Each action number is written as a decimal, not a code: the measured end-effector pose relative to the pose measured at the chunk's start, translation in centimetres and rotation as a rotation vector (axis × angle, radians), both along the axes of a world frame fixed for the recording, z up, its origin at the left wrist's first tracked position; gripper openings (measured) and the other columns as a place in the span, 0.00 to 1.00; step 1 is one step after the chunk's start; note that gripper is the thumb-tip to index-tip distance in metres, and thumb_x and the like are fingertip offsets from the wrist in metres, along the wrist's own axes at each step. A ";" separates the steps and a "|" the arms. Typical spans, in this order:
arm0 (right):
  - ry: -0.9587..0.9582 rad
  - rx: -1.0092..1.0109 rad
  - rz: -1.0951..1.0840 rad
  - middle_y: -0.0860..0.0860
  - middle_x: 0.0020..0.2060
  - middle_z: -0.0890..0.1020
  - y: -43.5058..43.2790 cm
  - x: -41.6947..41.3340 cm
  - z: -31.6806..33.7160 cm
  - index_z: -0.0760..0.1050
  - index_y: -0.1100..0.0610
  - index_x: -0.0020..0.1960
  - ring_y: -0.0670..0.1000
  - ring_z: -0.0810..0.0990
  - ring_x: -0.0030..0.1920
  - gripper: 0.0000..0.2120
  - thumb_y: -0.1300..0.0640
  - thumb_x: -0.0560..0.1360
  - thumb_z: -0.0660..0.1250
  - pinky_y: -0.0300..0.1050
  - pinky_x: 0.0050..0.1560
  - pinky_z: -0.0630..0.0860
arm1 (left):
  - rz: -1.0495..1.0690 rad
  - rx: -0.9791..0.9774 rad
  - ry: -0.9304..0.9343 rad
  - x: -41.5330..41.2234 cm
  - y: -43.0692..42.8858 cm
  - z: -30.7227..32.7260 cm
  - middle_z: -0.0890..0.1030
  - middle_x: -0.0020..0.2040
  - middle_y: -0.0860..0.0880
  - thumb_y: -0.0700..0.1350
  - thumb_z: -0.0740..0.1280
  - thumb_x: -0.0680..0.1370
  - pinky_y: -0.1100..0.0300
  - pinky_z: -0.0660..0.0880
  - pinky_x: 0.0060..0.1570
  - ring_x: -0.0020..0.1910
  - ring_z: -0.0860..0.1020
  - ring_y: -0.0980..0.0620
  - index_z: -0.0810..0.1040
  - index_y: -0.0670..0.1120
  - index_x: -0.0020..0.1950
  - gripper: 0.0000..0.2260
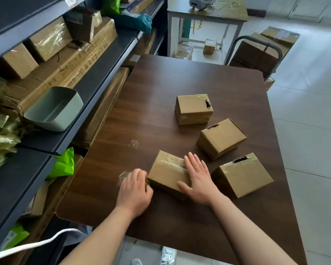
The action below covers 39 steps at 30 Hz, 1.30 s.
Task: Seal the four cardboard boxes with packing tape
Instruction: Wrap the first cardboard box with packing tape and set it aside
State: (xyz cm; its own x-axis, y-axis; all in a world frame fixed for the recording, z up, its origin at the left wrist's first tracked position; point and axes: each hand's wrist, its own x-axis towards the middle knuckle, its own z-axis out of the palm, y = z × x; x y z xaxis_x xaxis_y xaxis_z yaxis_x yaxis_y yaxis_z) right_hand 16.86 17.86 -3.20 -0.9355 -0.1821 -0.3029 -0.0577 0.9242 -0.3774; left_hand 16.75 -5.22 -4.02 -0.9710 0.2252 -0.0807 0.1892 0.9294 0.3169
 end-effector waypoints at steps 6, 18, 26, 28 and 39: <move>0.043 0.087 0.108 0.49 0.78 0.36 -3.4 -0.8 -1.7 0.36 0.52 0.78 0.48 0.32 0.76 0.37 0.34 0.74 0.27 0.51 0.77 0.35 | -0.130 -0.032 -0.194 -4.0 4.4 -0.5 0.36 0.79 0.51 0.52 0.45 0.84 0.58 0.39 0.74 0.77 0.38 0.54 0.37 0.48 0.79 0.26; 0.034 -0.226 -0.424 0.45 0.74 0.29 -2.6 1.9 -4.0 0.31 0.51 0.77 0.43 0.29 0.75 0.31 0.47 0.84 0.48 0.42 0.77 0.37 | -0.129 -0.033 -0.289 -4.2 4.6 -1.6 0.27 0.74 0.53 0.55 0.45 0.83 0.58 0.37 0.74 0.76 0.33 0.53 0.30 0.48 0.76 0.29; -0.063 -0.798 -0.714 0.45 0.78 0.40 -3.7 1.5 -4.1 0.31 0.44 0.75 0.47 0.46 0.78 0.35 0.57 0.83 0.55 0.43 0.77 0.48 | 0.044 0.365 -0.512 -5.4 4.2 -2.3 0.42 0.79 0.51 0.51 0.61 0.81 0.56 0.51 0.74 0.78 0.50 0.48 0.36 0.50 0.78 0.38; -0.082 -0.859 -0.755 0.45 0.78 0.43 -3.7 1.5 -4.1 0.32 0.42 0.76 0.47 0.49 0.77 0.35 0.57 0.83 0.54 0.42 0.75 0.50 | 0.050 0.391 -0.514 -5.4 4.1 -2.4 0.44 0.79 0.50 0.50 0.62 0.81 0.57 0.52 0.73 0.77 0.51 0.49 0.37 0.50 0.78 0.38; -0.081 -0.718 -0.821 0.49 0.78 0.48 -4.8 2.8 -3.3 0.38 0.51 0.79 0.49 0.51 0.77 0.36 0.57 0.82 0.59 0.38 0.72 0.48 | -0.033 0.134 -0.363 -3.0 -2.3 -0.4 0.68 0.69 0.51 0.49 0.62 0.76 0.53 0.65 0.67 0.68 0.66 0.50 0.67 0.52 0.70 0.21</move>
